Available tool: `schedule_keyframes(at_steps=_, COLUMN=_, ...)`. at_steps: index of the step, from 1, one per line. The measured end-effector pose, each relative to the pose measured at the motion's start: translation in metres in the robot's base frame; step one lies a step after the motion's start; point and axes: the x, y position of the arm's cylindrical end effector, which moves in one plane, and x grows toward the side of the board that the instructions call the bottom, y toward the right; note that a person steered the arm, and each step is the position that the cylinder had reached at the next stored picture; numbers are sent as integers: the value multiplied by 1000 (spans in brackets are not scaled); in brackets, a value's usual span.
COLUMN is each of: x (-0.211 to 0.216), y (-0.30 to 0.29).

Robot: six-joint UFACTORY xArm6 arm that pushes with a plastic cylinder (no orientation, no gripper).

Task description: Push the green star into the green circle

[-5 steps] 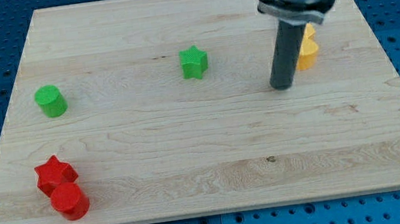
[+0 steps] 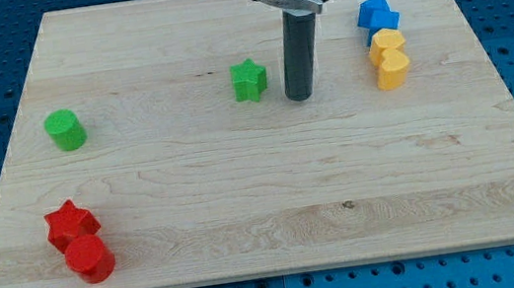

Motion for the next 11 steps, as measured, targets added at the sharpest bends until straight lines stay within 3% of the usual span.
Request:
schedule_keyframes(at_steps=2, x=0, y=-43)
schedule_keyframes(at_steps=5, x=0, y=-59)
schedule_keyframes(at_steps=8, x=-24, y=-12)
schedule_keyframes(at_steps=11, x=-26, y=-80)
